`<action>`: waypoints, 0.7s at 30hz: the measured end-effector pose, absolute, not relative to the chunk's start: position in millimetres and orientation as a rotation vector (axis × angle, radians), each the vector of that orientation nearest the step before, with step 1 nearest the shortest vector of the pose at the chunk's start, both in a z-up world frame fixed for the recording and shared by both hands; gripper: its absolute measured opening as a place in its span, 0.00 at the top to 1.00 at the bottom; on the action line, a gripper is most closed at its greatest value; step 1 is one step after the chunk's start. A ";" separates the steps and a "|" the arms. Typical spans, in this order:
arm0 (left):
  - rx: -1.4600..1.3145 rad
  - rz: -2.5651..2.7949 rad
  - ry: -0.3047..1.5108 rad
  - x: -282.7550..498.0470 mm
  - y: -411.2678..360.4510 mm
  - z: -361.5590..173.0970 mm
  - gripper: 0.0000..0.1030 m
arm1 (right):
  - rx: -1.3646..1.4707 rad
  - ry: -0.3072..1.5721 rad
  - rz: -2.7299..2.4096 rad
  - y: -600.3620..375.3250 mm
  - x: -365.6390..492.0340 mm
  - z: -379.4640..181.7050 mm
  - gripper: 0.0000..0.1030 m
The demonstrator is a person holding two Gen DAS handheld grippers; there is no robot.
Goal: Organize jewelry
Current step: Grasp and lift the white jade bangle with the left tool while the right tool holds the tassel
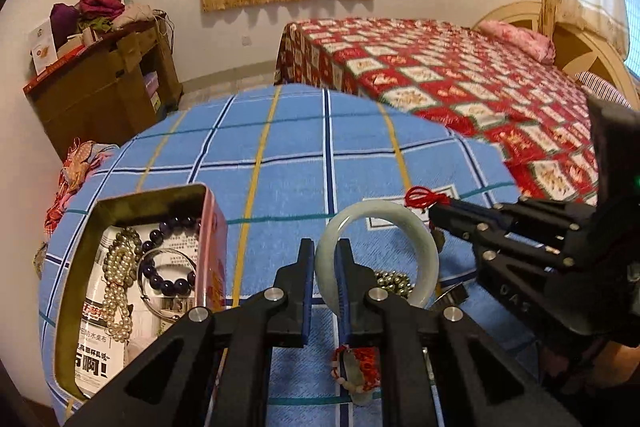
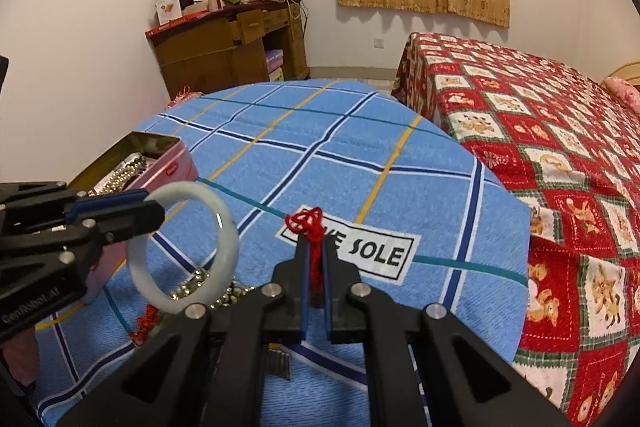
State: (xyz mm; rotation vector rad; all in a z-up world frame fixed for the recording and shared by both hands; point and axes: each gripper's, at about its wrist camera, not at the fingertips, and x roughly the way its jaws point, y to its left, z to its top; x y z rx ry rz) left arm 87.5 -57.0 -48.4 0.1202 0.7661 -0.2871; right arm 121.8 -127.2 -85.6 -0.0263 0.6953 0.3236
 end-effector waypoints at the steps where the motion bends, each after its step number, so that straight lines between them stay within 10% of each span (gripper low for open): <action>1: 0.121 -0.288 0.759 86.3 -57.0 -45.9 0.91 | -0.027 0.691 0.326 -126.8 121.1 -84.0 0.93; 21: 0.068 -0.211 0.683 74.9 -21.5 -22.4 0.91 | -0.048 0.620 0.375 -110.9 105.9 -58.4 0.93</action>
